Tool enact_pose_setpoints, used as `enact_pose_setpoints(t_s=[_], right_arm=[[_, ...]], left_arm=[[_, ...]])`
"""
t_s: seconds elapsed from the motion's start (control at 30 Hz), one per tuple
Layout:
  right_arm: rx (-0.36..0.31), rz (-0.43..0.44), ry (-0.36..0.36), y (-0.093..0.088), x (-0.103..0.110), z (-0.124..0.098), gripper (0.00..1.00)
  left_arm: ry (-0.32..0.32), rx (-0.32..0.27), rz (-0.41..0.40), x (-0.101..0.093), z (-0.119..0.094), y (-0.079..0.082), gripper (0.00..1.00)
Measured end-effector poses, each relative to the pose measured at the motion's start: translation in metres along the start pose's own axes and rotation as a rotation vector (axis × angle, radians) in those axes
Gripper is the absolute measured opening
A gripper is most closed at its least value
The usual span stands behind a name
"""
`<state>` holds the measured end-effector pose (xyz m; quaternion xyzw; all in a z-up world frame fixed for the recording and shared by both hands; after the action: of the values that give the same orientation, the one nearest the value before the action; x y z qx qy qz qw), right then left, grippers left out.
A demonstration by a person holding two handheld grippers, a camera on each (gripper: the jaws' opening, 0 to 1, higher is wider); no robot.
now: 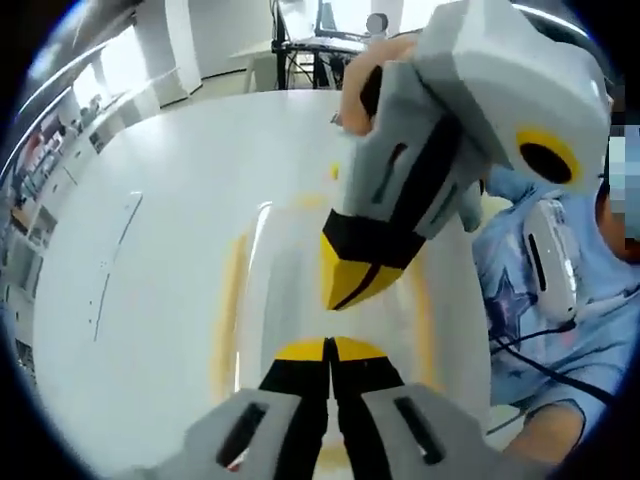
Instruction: Snap each plastic latch of the storage box into its locked position after aligning the lid with the box until every specified latch is closed and the lid sits flush.
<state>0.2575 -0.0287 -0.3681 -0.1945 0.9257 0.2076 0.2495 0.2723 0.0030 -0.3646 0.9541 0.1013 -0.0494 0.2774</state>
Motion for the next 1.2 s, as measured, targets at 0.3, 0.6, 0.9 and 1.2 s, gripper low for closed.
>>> enact_pose_setpoints(t_s=[0.3, 0.6, 0.9, 1.2], right_arm=[[-0.032, 0.027, -0.004, 0.0, 0.0, -0.001, 0.0], [-0.065, 0.049, -0.029, -0.002, 0.0, -0.002, 0.0], [-0.07, 0.036, -0.044, -0.003, -0.001, -0.003, 0.0], [-0.098, 0.058, -0.04, -0.005, -0.003, -0.005, 0.0]], left_arm=[[0.053, -0.161, -0.067, 0.012, -0.019, -0.025, 0.0], [0.122, -0.288, -0.108, 0.02, -0.037, -0.05, 0.0], [0.124, -0.434, -0.05, 0.02, -0.045, -0.054, 0.0], [0.115, -0.468, -0.11, 0.017, -0.046, -0.071, 0.0]])
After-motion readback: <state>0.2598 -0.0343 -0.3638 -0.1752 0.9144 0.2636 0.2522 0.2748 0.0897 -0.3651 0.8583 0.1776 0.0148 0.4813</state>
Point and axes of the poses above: the point that each gripper's makers call its tool centre point, and the gripper's own axes: z roughly forward along the fingers, x roughly to its left, y roughly out of its top, the point moved 2 cm from there along -z, roughly backward along the fingers, and after that the axes turned 11 degrees about -z, right-handed, at the moved point
